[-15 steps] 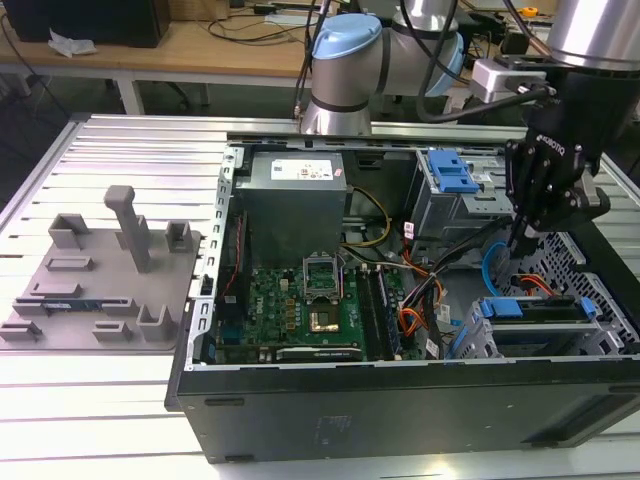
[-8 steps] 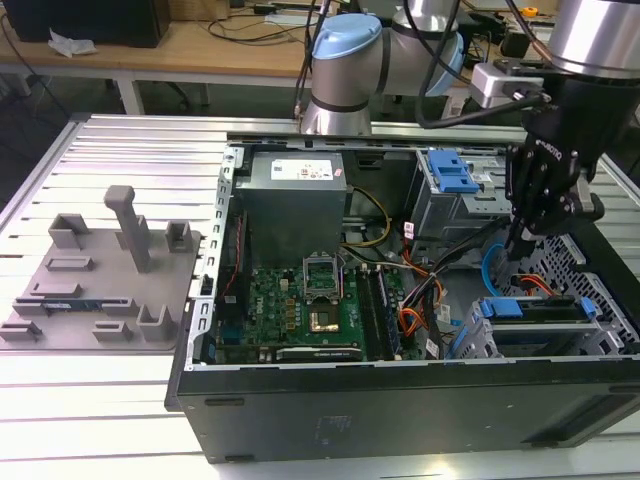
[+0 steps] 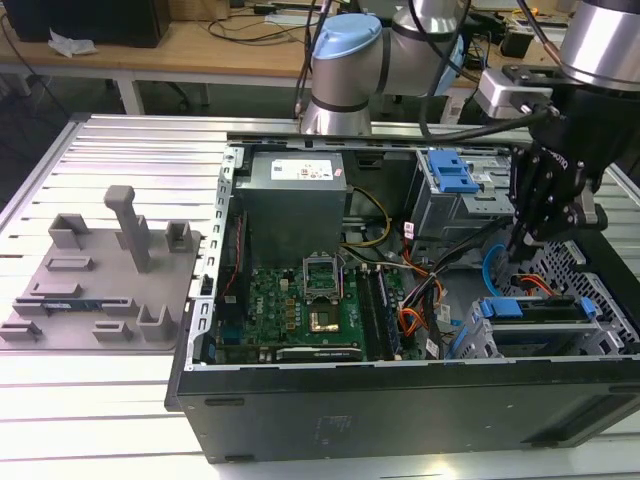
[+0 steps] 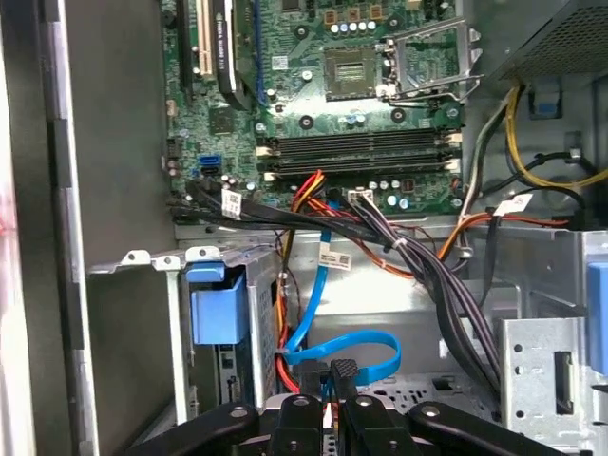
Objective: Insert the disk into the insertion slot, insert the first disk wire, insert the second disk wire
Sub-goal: 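Insert the second disk wire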
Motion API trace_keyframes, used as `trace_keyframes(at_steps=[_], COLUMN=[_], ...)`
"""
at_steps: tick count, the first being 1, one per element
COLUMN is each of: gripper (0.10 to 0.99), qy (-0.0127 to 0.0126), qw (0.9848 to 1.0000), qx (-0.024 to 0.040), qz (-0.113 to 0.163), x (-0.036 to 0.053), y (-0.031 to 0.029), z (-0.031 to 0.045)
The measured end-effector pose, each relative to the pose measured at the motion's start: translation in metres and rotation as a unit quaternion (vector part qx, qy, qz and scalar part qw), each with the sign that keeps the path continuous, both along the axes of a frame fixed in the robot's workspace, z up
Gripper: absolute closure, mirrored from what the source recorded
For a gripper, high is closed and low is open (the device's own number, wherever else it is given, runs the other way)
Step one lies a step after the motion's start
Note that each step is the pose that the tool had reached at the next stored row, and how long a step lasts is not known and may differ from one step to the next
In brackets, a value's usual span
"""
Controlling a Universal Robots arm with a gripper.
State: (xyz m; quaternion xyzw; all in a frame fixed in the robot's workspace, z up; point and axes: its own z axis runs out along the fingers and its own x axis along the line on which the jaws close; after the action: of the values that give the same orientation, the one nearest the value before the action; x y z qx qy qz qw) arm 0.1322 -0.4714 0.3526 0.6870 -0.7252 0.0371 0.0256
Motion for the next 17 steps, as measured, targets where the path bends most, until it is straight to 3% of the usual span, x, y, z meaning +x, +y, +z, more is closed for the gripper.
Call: trace_keyframes(at_steps=[4,5,7,9,13,15,17], gripper=[0.925,0.925,0.925,0.925,0.925,0.925,0.925], qy=[0.0000,0.0002,0.0019,0.0065,0.0241,0.0263,0.0263], qw=[0.9998,0.9996,0.9995,0.9994,0.9991,0.9991,0.9991], qx=[0.0207,0.0291,0.0323,0.0340,0.0346,0.0347,0.0346], qz=[-0.001,-0.001,-0.001,-0.001,-0.001,-0.002,-0.002], x=[0.0008,0.0018,0.0046,0.0105,0.0176,0.0177,0.0178], y=[-0.0060,-0.0083,-0.0095,-0.0106,-0.0126,-0.0126,-0.0127], z=[0.0001,0.0001,0.0001,0.0001,0.0001,0.0001,0.0001])
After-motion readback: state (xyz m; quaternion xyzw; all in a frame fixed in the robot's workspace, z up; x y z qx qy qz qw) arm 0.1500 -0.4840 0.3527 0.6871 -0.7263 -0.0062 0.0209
